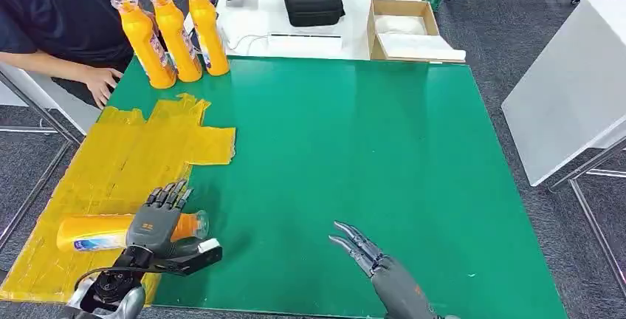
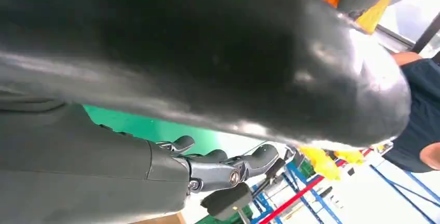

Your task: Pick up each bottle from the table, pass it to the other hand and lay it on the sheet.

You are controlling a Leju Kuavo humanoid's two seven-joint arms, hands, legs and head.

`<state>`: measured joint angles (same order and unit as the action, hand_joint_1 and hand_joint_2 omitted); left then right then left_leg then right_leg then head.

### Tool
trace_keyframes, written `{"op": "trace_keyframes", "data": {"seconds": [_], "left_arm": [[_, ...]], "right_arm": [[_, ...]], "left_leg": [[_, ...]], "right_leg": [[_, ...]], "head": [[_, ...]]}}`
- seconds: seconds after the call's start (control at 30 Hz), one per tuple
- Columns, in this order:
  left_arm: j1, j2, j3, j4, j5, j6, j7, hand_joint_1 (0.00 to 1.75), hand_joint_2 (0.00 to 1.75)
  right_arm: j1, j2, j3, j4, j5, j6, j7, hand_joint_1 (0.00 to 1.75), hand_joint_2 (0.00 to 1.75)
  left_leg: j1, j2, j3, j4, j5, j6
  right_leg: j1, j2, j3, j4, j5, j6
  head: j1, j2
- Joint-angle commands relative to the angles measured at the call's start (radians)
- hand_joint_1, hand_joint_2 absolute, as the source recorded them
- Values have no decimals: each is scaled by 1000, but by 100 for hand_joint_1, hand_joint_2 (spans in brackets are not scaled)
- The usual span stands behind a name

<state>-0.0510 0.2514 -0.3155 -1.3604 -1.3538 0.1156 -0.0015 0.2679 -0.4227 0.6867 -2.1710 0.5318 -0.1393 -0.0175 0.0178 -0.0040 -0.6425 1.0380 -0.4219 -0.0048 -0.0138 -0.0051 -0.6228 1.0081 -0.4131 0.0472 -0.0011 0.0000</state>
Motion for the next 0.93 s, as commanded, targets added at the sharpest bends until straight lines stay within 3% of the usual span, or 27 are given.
{"op": "trace_keyframes", "data": {"seconds": [0.03, 0.17, 0.2, 0.33, 0.5, 0.93], "left_arm": [[48, -5, 7, -75, 37, 18, -29, 0, 0], [64, 5, 8, -122, 47, 32, -44, 0, 0], [106, -48, 40, -250, 121, 101, -100, 0, 0], [119, -84, 70, -328, 303, 26, -160, 0, 0], [72, -110, 136, -344, 491, -71, -207, 0, 0], [21, -139, 149, -391, 537, -105, -225, 0, 0]], "right_arm": [[25, -45, 65, -7, 11, -40, 16, 0, 0], [32, -58, 75, -12, 15, -60, 21, 0, 0], [35, -86, 123, -20, 33, -121, 45, 0, 0], [20, -115, 177, -24, 49, -173, 78, 0, 0], [-2, -135, 204, -20, 34, -180, 87, 0, 0], [-5, -137, 201, -12, 35, -159, 77, 0, 0]], "left_leg": [[0, 1, 2, 0, -1, 1], [0, 1, 3, -1, -1, 1], [0, 1, 2, 0, -1, 1], [0, 0, 0, 0, -2, 2], [0, 0, -2, 0, -1, 1], [0, -2, 0, -1, 0, 1]], "right_leg": [[0, 1, 2, -1, -1, -1], [0, 1, 3, -1, -1, -2], [0, 1, 1, 0, -1, -1], [0, 0, 1, 0, -2, -2], [0, -1, -1, 0, -1, -1], [0, -2, 0, -1, -1, -1]], "head": [[0, 0], [0, 0], [0, 0], [0, 0], [0, 0], [0, 0]]}}
